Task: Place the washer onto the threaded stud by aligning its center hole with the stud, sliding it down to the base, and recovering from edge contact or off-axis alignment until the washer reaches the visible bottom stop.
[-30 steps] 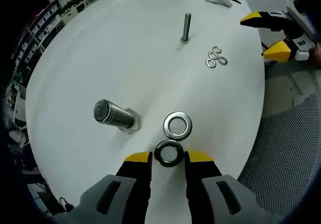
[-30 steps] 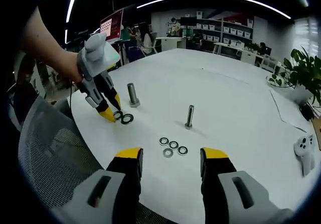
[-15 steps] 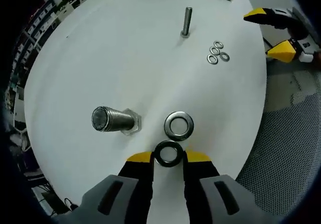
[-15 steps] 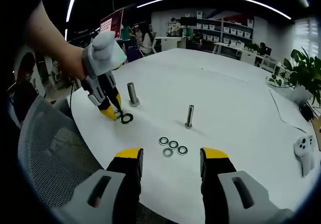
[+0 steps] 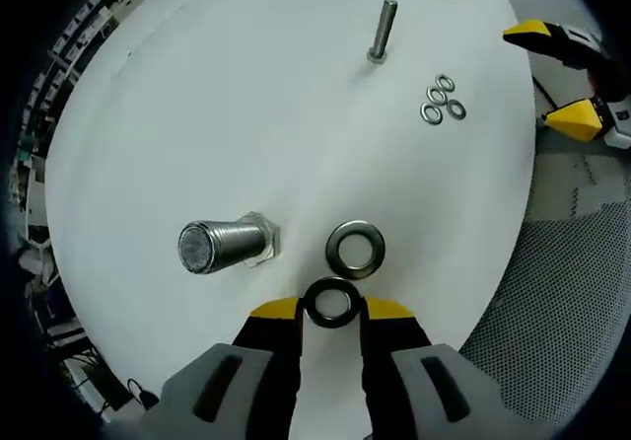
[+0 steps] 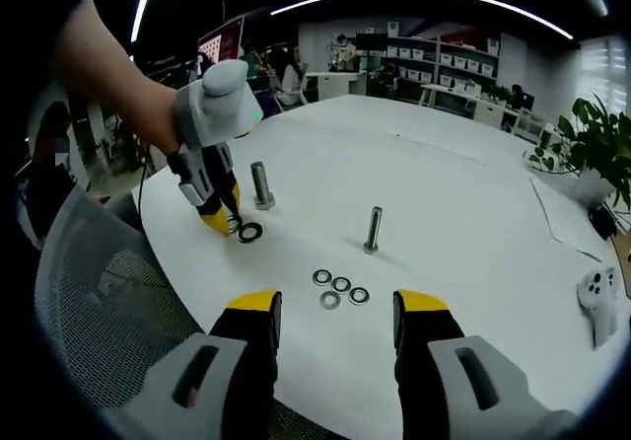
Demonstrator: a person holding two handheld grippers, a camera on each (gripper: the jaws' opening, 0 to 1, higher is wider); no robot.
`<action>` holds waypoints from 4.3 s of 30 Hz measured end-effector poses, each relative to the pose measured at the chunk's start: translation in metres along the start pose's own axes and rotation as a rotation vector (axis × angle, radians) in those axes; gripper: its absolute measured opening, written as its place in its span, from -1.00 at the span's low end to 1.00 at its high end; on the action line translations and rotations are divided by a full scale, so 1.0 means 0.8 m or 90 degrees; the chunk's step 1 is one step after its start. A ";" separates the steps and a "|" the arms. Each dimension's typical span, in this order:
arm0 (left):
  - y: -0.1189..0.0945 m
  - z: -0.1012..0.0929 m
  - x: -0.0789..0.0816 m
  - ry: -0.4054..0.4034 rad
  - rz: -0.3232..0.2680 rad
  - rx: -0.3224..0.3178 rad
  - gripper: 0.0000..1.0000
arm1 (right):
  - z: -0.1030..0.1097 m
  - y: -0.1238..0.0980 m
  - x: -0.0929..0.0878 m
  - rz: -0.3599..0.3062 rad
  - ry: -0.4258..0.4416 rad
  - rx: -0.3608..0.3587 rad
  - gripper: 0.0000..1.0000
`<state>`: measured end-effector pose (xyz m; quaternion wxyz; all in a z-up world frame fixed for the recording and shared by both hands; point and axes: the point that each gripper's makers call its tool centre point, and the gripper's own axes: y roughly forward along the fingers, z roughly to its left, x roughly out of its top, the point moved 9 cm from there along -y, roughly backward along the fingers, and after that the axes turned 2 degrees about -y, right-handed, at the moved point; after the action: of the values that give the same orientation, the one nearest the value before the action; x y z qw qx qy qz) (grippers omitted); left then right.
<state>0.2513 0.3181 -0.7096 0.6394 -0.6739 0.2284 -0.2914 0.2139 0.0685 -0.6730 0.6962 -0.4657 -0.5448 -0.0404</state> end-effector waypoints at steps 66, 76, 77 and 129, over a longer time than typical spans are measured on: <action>-0.093 0.048 0.004 0.078 -0.098 0.012 -0.63 | -0.001 -0.001 0.001 -0.008 0.008 0.000 -0.04; -0.099 0.051 0.029 0.105 -0.105 0.014 -0.63 | -0.001 -0.002 0.002 -0.011 0.008 -0.003 -0.04; -0.099 0.051 0.031 0.108 -0.103 0.014 -0.63 | -0.002 -0.002 0.001 -0.010 0.009 -0.004 -0.04; -0.020 0.052 0.048 0.139 -0.027 0.013 -0.61 | -0.003 0.000 -0.001 0.001 0.006 -0.009 -0.04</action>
<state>0.3066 0.3238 -0.6906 0.6112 -0.6365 0.2795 -0.3784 0.2154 0.0666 -0.6737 0.6957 -0.4707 -0.5407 -0.0461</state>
